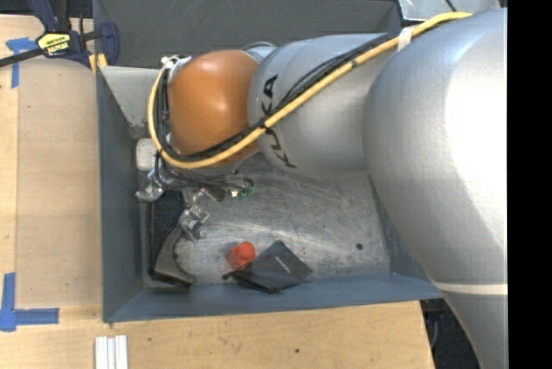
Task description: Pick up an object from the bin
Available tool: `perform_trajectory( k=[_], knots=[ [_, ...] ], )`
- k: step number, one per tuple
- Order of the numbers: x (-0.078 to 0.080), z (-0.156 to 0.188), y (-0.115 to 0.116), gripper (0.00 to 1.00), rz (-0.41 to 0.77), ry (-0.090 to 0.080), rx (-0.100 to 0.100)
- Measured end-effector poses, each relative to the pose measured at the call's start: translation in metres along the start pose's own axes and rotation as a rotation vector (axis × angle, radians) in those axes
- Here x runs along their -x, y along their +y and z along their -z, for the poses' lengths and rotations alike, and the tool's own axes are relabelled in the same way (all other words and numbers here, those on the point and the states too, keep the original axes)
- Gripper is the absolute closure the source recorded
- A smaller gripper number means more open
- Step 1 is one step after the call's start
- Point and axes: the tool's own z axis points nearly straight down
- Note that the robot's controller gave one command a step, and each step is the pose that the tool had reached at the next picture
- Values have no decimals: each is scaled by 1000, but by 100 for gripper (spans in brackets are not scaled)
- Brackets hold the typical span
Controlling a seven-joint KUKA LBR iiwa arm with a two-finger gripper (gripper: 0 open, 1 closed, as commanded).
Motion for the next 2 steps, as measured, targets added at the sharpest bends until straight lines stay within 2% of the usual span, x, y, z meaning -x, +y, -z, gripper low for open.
perform_trajectory(
  k=[1,2],
  knots=[
    [-4,-2,-2,100,74,-15,-4],
    [-13,163,3,100,74,7,4]
  ],
)
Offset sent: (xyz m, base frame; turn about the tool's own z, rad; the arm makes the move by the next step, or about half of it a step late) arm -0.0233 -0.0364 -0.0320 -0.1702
